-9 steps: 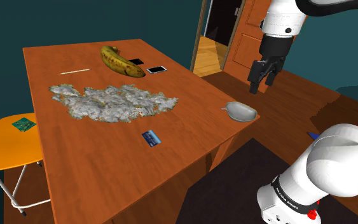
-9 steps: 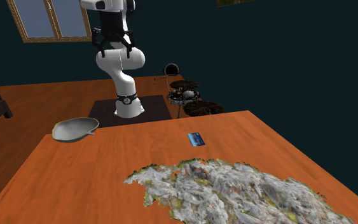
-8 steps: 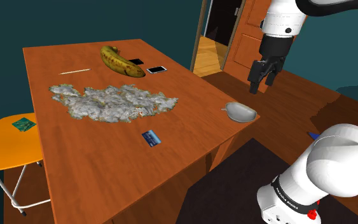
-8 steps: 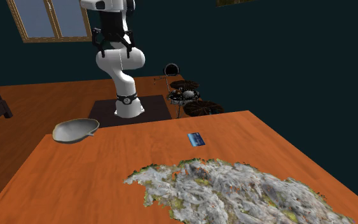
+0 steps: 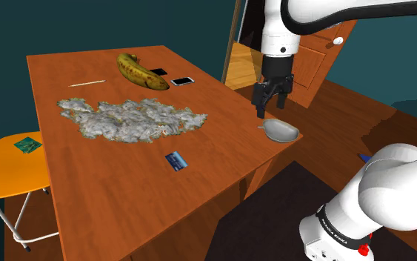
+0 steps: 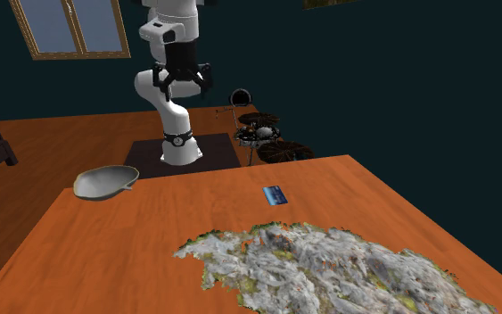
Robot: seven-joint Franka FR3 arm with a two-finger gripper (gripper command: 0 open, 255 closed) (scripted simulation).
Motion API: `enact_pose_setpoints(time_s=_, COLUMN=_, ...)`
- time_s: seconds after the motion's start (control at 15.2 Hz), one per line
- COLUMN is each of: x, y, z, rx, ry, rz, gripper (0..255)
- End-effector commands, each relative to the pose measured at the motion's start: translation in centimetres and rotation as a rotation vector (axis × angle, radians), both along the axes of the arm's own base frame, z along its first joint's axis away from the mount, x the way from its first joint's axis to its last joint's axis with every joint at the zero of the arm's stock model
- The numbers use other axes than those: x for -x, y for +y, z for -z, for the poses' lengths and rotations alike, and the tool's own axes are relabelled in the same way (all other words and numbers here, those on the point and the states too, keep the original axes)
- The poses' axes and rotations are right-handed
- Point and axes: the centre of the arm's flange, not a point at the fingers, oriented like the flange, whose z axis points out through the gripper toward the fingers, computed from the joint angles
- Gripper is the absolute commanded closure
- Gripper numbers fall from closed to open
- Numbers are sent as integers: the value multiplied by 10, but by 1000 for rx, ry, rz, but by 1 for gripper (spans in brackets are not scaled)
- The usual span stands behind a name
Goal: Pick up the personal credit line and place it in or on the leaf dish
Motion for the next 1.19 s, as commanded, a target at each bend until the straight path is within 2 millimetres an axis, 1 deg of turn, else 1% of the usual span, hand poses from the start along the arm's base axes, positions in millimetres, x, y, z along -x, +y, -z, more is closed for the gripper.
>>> enact_pose_setpoints(time_s=0.0, x=-20, y=16, z=14, rx=-5, ry=28, rz=-1, gripper=0)
enact_pose_setpoints(time_s=0.59, x=-100, y=89, z=87, rx=-25, ry=151, rz=-9, gripper=0)
enact_pose_setpoints(time_s=1.12, x=-163, y=155, z=158, rx=-43, ry=259, rz=-16, gripper=0)
